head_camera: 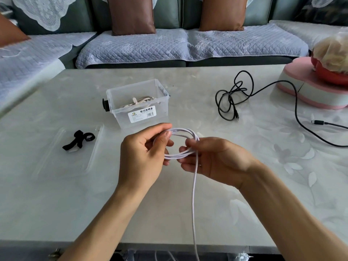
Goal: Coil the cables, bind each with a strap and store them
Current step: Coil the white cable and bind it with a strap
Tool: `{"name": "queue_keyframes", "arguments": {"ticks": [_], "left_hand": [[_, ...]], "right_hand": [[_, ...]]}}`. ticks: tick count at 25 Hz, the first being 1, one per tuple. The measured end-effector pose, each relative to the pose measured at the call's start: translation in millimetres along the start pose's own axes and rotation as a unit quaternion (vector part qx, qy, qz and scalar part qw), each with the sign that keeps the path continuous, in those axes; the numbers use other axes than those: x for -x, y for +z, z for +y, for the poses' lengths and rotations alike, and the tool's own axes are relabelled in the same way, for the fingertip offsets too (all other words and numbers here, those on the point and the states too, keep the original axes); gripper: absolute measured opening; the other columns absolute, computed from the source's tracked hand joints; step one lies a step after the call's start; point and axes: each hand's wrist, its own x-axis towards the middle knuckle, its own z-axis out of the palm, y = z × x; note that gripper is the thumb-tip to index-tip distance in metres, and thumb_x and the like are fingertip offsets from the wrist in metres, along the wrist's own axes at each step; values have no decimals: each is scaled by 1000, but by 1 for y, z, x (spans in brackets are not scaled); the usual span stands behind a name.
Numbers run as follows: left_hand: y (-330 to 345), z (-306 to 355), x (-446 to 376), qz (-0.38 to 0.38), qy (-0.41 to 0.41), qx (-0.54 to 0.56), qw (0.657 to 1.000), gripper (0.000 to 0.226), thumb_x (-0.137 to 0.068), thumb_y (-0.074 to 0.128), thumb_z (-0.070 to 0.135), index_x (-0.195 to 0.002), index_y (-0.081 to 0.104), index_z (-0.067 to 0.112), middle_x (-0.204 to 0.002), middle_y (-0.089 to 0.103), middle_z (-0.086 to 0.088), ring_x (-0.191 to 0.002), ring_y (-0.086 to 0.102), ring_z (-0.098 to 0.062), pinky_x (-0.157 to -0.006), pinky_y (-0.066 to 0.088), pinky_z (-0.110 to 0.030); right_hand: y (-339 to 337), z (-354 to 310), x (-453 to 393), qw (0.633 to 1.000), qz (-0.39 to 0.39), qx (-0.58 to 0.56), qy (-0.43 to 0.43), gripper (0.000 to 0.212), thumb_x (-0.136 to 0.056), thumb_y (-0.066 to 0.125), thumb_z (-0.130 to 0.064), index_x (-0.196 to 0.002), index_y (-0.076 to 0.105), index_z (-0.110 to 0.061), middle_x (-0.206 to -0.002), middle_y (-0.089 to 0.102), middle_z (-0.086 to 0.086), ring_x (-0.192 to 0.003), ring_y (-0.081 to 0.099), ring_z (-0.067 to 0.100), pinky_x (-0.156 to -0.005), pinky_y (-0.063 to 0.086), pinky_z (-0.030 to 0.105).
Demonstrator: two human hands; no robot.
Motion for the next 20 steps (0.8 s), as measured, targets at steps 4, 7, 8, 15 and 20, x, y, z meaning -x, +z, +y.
{"name": "queue_keyframes", "arguments": {"ticks": [4,7,8,15,20], "left_hand": [[1,-1,-1,-3,-14,2,1000,26,-92,64,8,-92,71,33,-67,69,1,-40,56,-14,-44,48,-20],[3,-2,-2,9,-18,-9,1000,27,-93,64,9,-91,71,36,-66,69,0,-39,54,-14,-45,50,-22],[3,-2,-3,17,-17,-14,1000,26,-93,64,9,-91,71,35,-65,68,0,-39,54,-13,-44,50,-22],[-6,0,-25,86,-20,-6,996,18,-95,62,11,-103,75,21,-71,69,-2,-42,52,-9,-46,47,-18],[-3,-3,-27,98,-45,13,994,17,-95,61,11,-105,74,17,-71,68,-2,-42,53,-11,-46,47,-19]], "right_hand": [[-3,-7,-3,997,54,-52,-9,18,-69,62,-4,-86,67,-2,-70,64,5,-61,60,14,-65,54,25],[-4,-9,-3,996,66,-42,-52,23,-70,62,-3,-91,69,-3,-77,67,4,-61,59,11,-61,49,21],[-4,-8,-3,996,58,-38,-58,24,-73,60,-2,-95,69,-3,-81,68,4,-63,59,11,-60,49,20],[-11,-5,8,979,-32,194,58,21,-93,51,-5,-94,71,-1,-73,65,6,-64,61,16,-55,49,23],[-6,-13,6,978,87,180,-60,22,-97,51,-10,-89,70,-6,-69,66,1,-62,57,12,-45,39,16]]}}
